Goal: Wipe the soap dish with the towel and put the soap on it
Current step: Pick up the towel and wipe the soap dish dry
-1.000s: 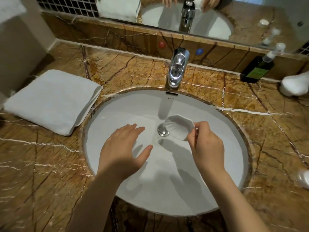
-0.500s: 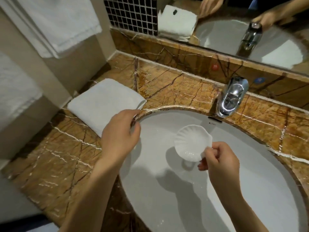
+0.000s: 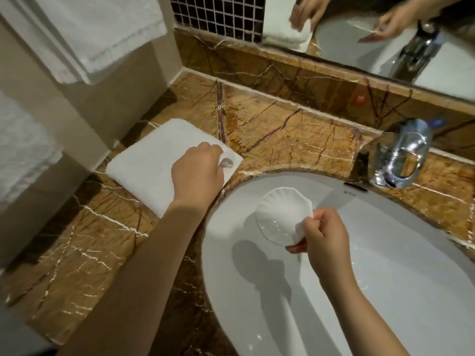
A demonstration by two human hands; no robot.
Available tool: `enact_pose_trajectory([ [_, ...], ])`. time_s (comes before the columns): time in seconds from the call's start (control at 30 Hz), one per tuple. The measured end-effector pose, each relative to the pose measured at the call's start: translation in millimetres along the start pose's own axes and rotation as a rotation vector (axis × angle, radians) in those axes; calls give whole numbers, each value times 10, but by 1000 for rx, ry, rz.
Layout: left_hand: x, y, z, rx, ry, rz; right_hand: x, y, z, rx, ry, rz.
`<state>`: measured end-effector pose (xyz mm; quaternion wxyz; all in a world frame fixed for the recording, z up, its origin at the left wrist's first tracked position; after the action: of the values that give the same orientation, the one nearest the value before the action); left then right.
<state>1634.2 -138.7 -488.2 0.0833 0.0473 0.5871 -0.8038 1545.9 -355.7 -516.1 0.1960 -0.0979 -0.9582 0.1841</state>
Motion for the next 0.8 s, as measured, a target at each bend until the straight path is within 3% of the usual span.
enact_pose_trajectory([
  [0.17, 76, -313, -240, 615, -298, 229, 4, 185, -190, -85, 64, -56],
  [0.23, 120, -486, -275, 644, -185, 337, 8, 253, -296, -109, 62, -89],
  [0.33, 216, -604, -192, 458, 218, 403, 10, 349, -458, -161, 22, -164],
  [0.5, 299, -354, -19, 300, 632, 104, -17, 508, -584, -231, -32, -275],
  [0.6, 328, -234, 26, 240, 800, 51, -50, 569, -610, -213, -76, -294],
  [0.8, 279, -152, 7, 215, 826, -101, -94, 599, -624, -262, -96, -207],
])
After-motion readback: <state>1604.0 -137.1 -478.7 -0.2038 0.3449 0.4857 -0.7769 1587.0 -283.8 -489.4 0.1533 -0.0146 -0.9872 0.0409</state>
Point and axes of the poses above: each hand's wrist, its own x-axis away from the middle knuckle, its own y-axis out of the palm, z = x × y, the point moved 2 cm from there along -x, towards the middle knuckle, and after that the axes turned 7 degrees about x, right-handed, at the moved point
